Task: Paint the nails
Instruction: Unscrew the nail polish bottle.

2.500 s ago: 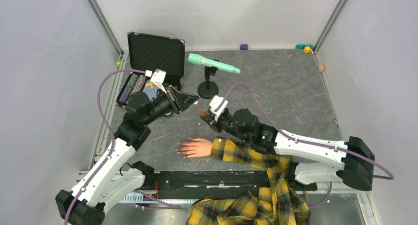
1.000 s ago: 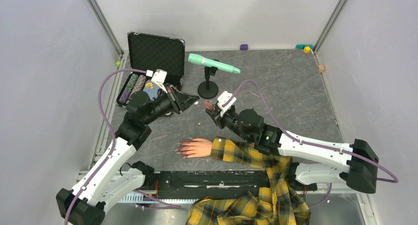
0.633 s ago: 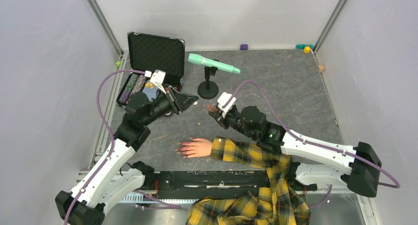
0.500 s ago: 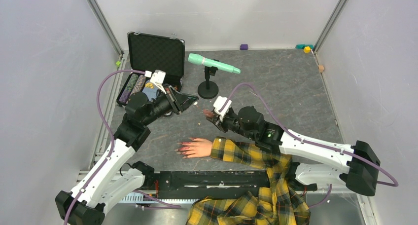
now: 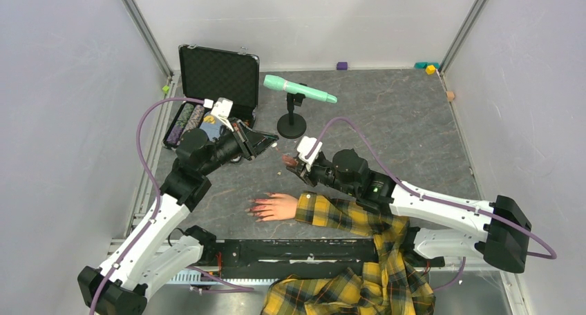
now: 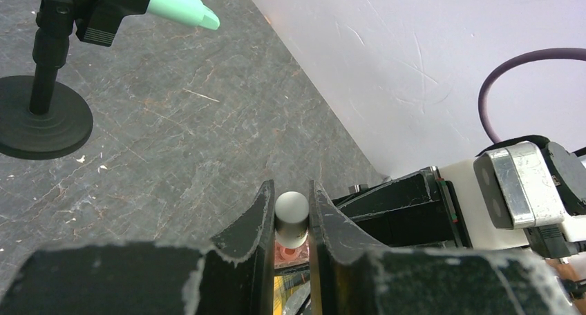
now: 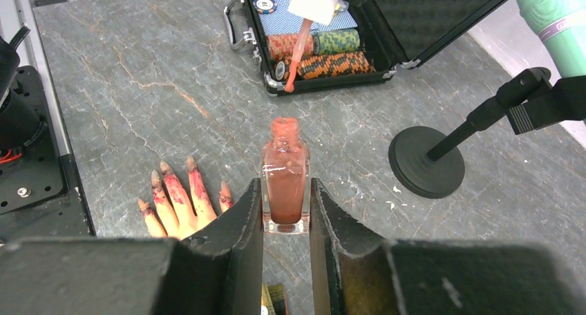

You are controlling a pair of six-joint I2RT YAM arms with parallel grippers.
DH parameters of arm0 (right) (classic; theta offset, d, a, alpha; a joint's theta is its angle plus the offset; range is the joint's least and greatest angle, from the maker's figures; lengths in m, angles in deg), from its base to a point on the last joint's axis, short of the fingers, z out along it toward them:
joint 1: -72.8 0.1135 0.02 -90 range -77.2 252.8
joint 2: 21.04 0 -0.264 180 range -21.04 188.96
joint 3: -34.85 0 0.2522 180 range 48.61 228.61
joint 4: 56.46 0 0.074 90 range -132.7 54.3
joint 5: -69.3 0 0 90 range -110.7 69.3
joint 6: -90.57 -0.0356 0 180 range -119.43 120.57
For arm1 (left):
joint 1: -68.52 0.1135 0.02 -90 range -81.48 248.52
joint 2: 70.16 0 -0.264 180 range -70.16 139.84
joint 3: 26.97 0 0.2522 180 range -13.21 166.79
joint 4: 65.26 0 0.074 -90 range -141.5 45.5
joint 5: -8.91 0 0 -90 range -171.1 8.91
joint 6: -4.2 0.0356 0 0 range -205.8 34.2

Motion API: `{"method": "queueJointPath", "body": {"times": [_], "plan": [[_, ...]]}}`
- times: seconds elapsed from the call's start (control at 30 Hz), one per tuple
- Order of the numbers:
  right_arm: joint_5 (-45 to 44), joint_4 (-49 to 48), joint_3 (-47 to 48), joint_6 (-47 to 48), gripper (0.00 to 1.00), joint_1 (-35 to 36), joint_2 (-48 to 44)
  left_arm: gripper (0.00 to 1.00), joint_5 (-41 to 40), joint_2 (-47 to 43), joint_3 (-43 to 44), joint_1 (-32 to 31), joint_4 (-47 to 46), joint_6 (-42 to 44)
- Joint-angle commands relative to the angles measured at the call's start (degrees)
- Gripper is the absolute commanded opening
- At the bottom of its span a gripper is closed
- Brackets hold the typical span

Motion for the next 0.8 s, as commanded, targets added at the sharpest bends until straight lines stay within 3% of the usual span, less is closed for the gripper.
{"method": "queueJointPath", "body": {"times": [0.0, 0.77], "plan": [[-1.1, -4.6, 2.2, -0.6, 0.0, 0.7, 0.0, 0.02, 1.2, 0.3, 0.8, 0.4, -2.1, -0.3], [-3.4, -7.5, 2.2, -1.9, 0.0, 0.9, 0.9, 0.02, 2.0, 1.0, 0.6, 0.4, -2.6, -0.7]]}}
